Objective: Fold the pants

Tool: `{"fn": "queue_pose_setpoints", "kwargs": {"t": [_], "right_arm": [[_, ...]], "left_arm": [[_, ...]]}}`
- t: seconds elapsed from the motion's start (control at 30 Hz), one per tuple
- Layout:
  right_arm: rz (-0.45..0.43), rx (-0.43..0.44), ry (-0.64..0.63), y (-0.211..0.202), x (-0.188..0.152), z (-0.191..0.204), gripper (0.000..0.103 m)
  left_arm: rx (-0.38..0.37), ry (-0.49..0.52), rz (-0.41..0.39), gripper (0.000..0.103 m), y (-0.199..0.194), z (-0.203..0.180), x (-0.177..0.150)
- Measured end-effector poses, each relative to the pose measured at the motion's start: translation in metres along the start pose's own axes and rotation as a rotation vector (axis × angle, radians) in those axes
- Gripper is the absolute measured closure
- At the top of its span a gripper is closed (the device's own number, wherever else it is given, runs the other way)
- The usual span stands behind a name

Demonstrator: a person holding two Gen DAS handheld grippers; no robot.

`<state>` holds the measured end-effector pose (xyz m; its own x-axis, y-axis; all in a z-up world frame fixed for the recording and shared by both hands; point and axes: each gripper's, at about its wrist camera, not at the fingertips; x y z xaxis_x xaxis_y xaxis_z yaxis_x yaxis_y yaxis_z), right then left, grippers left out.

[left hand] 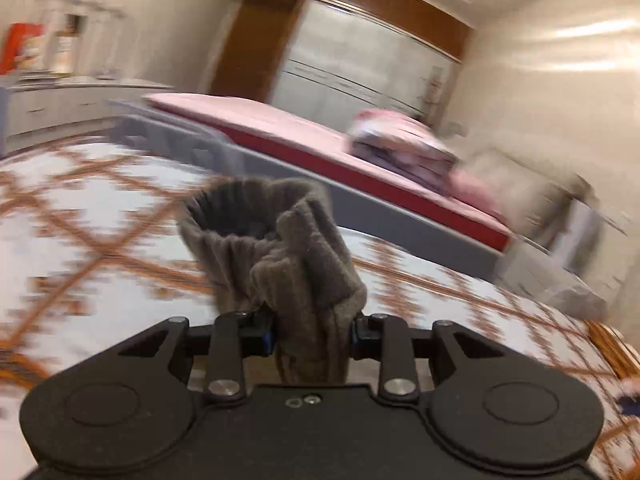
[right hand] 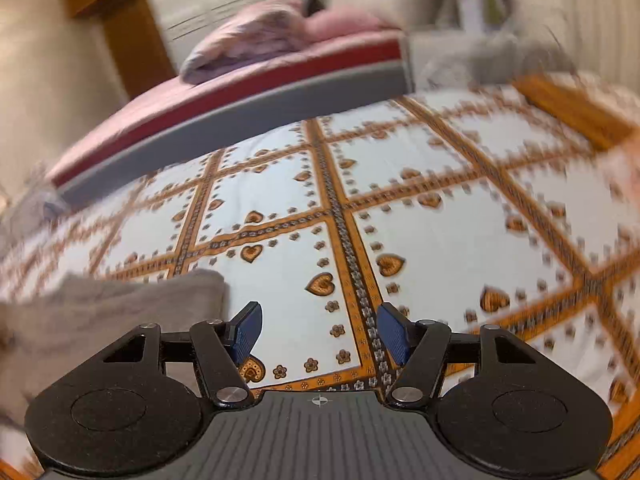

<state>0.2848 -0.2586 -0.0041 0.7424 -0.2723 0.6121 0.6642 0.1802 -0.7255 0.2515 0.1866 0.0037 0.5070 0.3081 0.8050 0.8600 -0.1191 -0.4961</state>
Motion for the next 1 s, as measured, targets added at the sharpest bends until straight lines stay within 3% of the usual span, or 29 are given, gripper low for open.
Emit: {"fn": "queue_pose_setpoints", "kwargs": {"t": [0.13,0.23,0.33,0.4,0.43,0.47,0.5,0.63,0.8,0.83,0.9,1.0], "right_arm": [[-0.013,0.039,0.022,-0.009,0.005,-0.011,0.039],[-0.002,0.022,0.04,-0.011,0.004,-0.022,0.039],[-0.003,-0.002,0.061,-0.011,0.003,-0.034,0.039],[0.012,0.005,0.087,-0.009,0.003,-0.043,0.039],[0.022,0.005,0.093,-0.008,0.003,-0.045,0.039],[0.03,0.003,0.094,-0.007,0.003,-0.046,0.039],[0.035,-0.001,0.089,-0.006,0.002,-0.045,0.039],[0.036,0.021,0.053,-0.005,0.0,-0.03,0.039],[0.042,0.097,0.022,-0.003,-0.002,-0.003,0.039],[0.045,0.154,0.033,-0.002,-0.002,0.002,0.039],[0.067,0.281,0.071,0.002,-0.002,0.013,0.039],[0.172,0.461,0.177,0.026,-0.006,0.024,0.039]], "left_arm": [[-0.095,0.115,0.037,0.081,0.033,-0.086,-0.019],[-0.223,0.201,0.055,0.081,0.049,-0.148,-0.031],[-0.309,0.345,0.147,0.08,0.066,-0.21,-0.051],[-0.373,0.447,0.279,0.068,0.081,-0.238,-0.072],[-0.411,0.469,0.312,0.046,0.082,-0.244,-0.079],[-0.463,0.44,0.308,0.016,0.081,-0.239,-0.081],[-0.469,0.39,0.282,0.01,0.078,-0.23,-0.079],[-0.39,0.178,0.242,0.026,0.076,-0.18,-0.058],[-0.167,0.035,0.215,0.03,0.066,-0.121,-0.036],[-0.105,0.0,0.221,0.03,0.064,-0.108,-0.033],[-0.056,-0.051,0.223,0.026,0.058,-0.089,-0.02],[-0.004,-0.032,0.224,0.023,0.051,-0.071,-0.011]]}}
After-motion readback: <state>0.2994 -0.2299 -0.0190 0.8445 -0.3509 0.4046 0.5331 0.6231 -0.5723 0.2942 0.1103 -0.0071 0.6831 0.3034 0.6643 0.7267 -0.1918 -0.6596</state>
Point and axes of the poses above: each gripper's, at about its wrist camera, not at the fingertips, and y roughly the way its jaws point, z to its left, x to its top, and after that the axes turned 6 degrees about z, right-handed
